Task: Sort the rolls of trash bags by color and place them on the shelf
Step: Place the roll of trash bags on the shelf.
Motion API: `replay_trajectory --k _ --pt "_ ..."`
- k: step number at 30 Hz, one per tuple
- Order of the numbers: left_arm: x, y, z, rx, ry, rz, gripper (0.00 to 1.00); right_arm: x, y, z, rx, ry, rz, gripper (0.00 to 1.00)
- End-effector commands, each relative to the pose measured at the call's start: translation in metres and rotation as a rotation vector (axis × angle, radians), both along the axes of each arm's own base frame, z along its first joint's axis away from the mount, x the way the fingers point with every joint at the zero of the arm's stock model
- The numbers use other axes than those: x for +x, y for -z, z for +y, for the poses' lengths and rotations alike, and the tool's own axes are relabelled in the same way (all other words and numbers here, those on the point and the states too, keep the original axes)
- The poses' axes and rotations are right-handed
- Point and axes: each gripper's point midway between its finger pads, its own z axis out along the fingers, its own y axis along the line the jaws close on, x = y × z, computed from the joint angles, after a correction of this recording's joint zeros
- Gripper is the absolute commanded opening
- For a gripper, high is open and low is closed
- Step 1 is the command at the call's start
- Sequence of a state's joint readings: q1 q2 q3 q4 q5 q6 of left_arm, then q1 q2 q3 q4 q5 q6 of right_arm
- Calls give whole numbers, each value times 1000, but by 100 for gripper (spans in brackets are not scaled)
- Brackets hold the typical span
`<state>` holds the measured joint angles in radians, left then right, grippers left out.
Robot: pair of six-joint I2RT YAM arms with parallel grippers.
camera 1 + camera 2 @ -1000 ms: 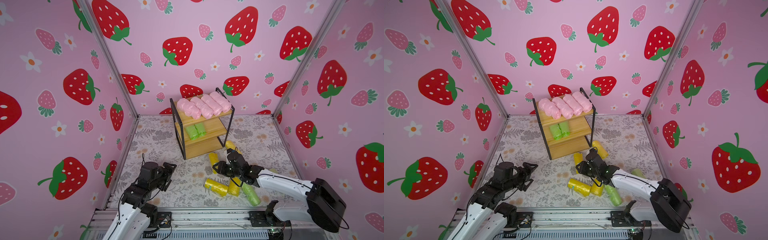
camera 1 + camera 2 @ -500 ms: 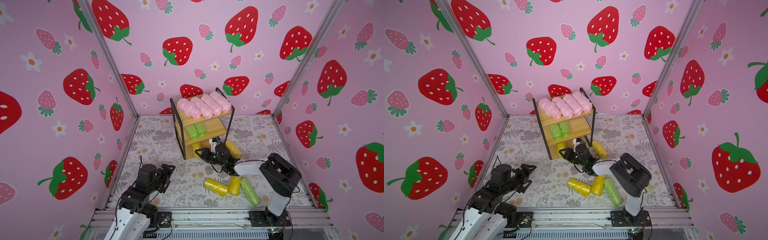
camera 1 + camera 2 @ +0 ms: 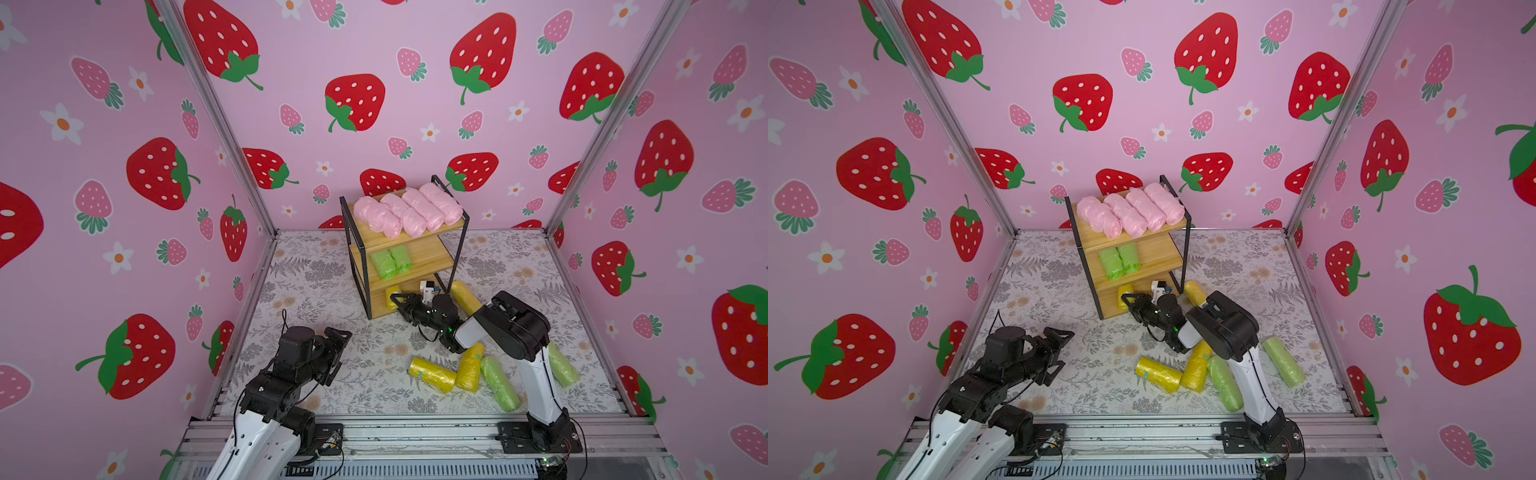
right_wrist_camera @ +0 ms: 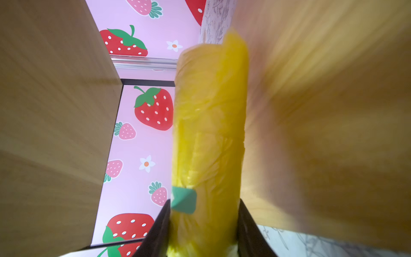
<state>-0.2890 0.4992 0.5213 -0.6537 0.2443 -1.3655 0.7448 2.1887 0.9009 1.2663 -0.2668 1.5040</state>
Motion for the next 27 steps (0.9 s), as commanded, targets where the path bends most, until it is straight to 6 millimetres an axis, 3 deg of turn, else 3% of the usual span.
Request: replay_trajectory --k 1,8,13,16,23,27 --pt "2 -6 -3 -6 18 -21 95 3 -9 13 42 -52 18 15" --pt "1 -6 -2 1 16 -17 97 1 8 18 26 -63 95 44" --pt "-1 -5 -2 3 19 -3 100 -2 33 7 -34 -29 191 70" --pt "-2 -9 -1 10 20 -12 99 -7 42 -1 -127 -27 224 73" --pt "-3 -12 1 13 16 -22 100 -22 38 -33 -499 -62 222 76" --pt "-4 -13 0 4 19 -25 100 -32 38 -51 -618 -92 202 77"
